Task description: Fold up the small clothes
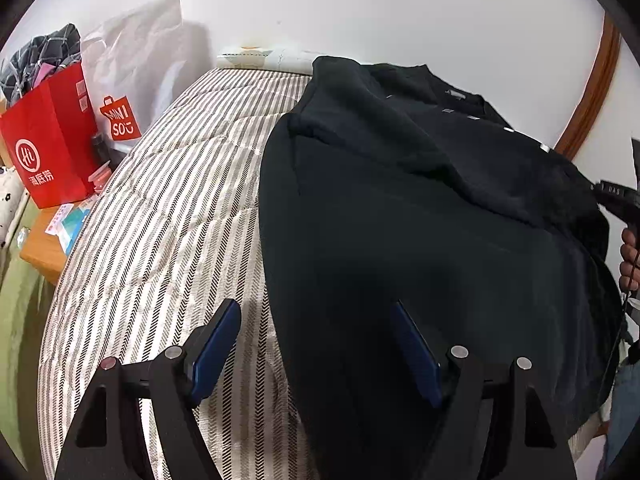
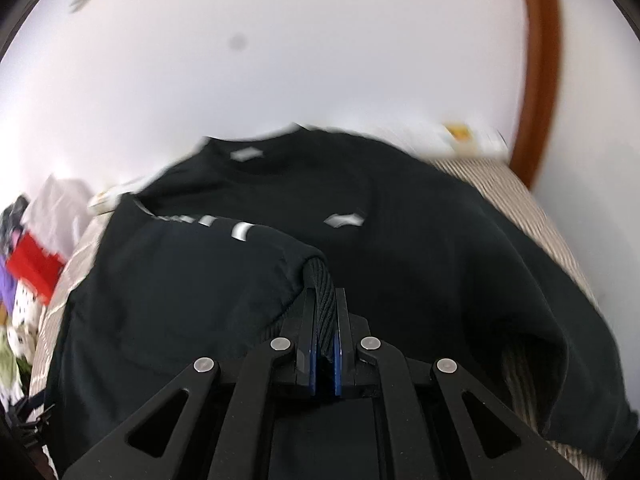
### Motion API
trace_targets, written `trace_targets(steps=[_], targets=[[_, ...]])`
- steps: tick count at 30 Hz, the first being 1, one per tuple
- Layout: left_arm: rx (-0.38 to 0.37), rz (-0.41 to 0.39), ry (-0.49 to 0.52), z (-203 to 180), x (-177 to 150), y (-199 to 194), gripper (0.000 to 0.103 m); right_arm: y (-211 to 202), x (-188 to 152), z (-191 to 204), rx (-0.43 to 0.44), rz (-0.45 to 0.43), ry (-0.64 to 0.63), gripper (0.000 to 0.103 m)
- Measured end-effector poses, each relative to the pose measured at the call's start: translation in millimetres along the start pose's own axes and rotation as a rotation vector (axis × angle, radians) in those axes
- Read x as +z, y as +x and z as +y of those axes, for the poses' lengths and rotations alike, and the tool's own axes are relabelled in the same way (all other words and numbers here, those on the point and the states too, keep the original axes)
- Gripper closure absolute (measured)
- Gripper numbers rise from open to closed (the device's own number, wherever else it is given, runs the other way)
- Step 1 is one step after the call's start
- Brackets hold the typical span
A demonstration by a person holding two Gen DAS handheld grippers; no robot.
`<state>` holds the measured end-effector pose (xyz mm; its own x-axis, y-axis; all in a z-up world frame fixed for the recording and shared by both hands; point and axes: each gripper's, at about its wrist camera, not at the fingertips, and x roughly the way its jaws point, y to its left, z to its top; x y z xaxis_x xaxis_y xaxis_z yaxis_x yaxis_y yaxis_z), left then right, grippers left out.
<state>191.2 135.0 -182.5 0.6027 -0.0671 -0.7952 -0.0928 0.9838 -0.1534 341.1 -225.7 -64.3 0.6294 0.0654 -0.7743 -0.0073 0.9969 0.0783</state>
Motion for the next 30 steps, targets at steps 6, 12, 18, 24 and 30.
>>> trace_targets(steps=[6, 12, 18, 24, 30], targets=[[0.053, 0.023, 0.018, -6, -5, 4, 0.027, 10, -8, -34, 0.034, 0.014, 0.072, 0.097], [0.067, 0.033, 0.025, -8, -8, 2, 0.027, 18, -5, -41, -0.036, 0.018, 0.085, 0.090], [0.050, 0.024, 0.045, -11, -12, -3, 0.027, -2, -16, -43, -0.036, 0.015, 0.065, 0.054], [0.042, 0.029, 0.049, -15, -16, -1, 0.027, 18, -35, -29, -0.070, 0.075, -0.001, 0.044], [0.049, 0.028, 0.054, -16, -18, -2, 0.027, 40, -38, -38, -0.023, 0.099, 0.041, 0.098]])
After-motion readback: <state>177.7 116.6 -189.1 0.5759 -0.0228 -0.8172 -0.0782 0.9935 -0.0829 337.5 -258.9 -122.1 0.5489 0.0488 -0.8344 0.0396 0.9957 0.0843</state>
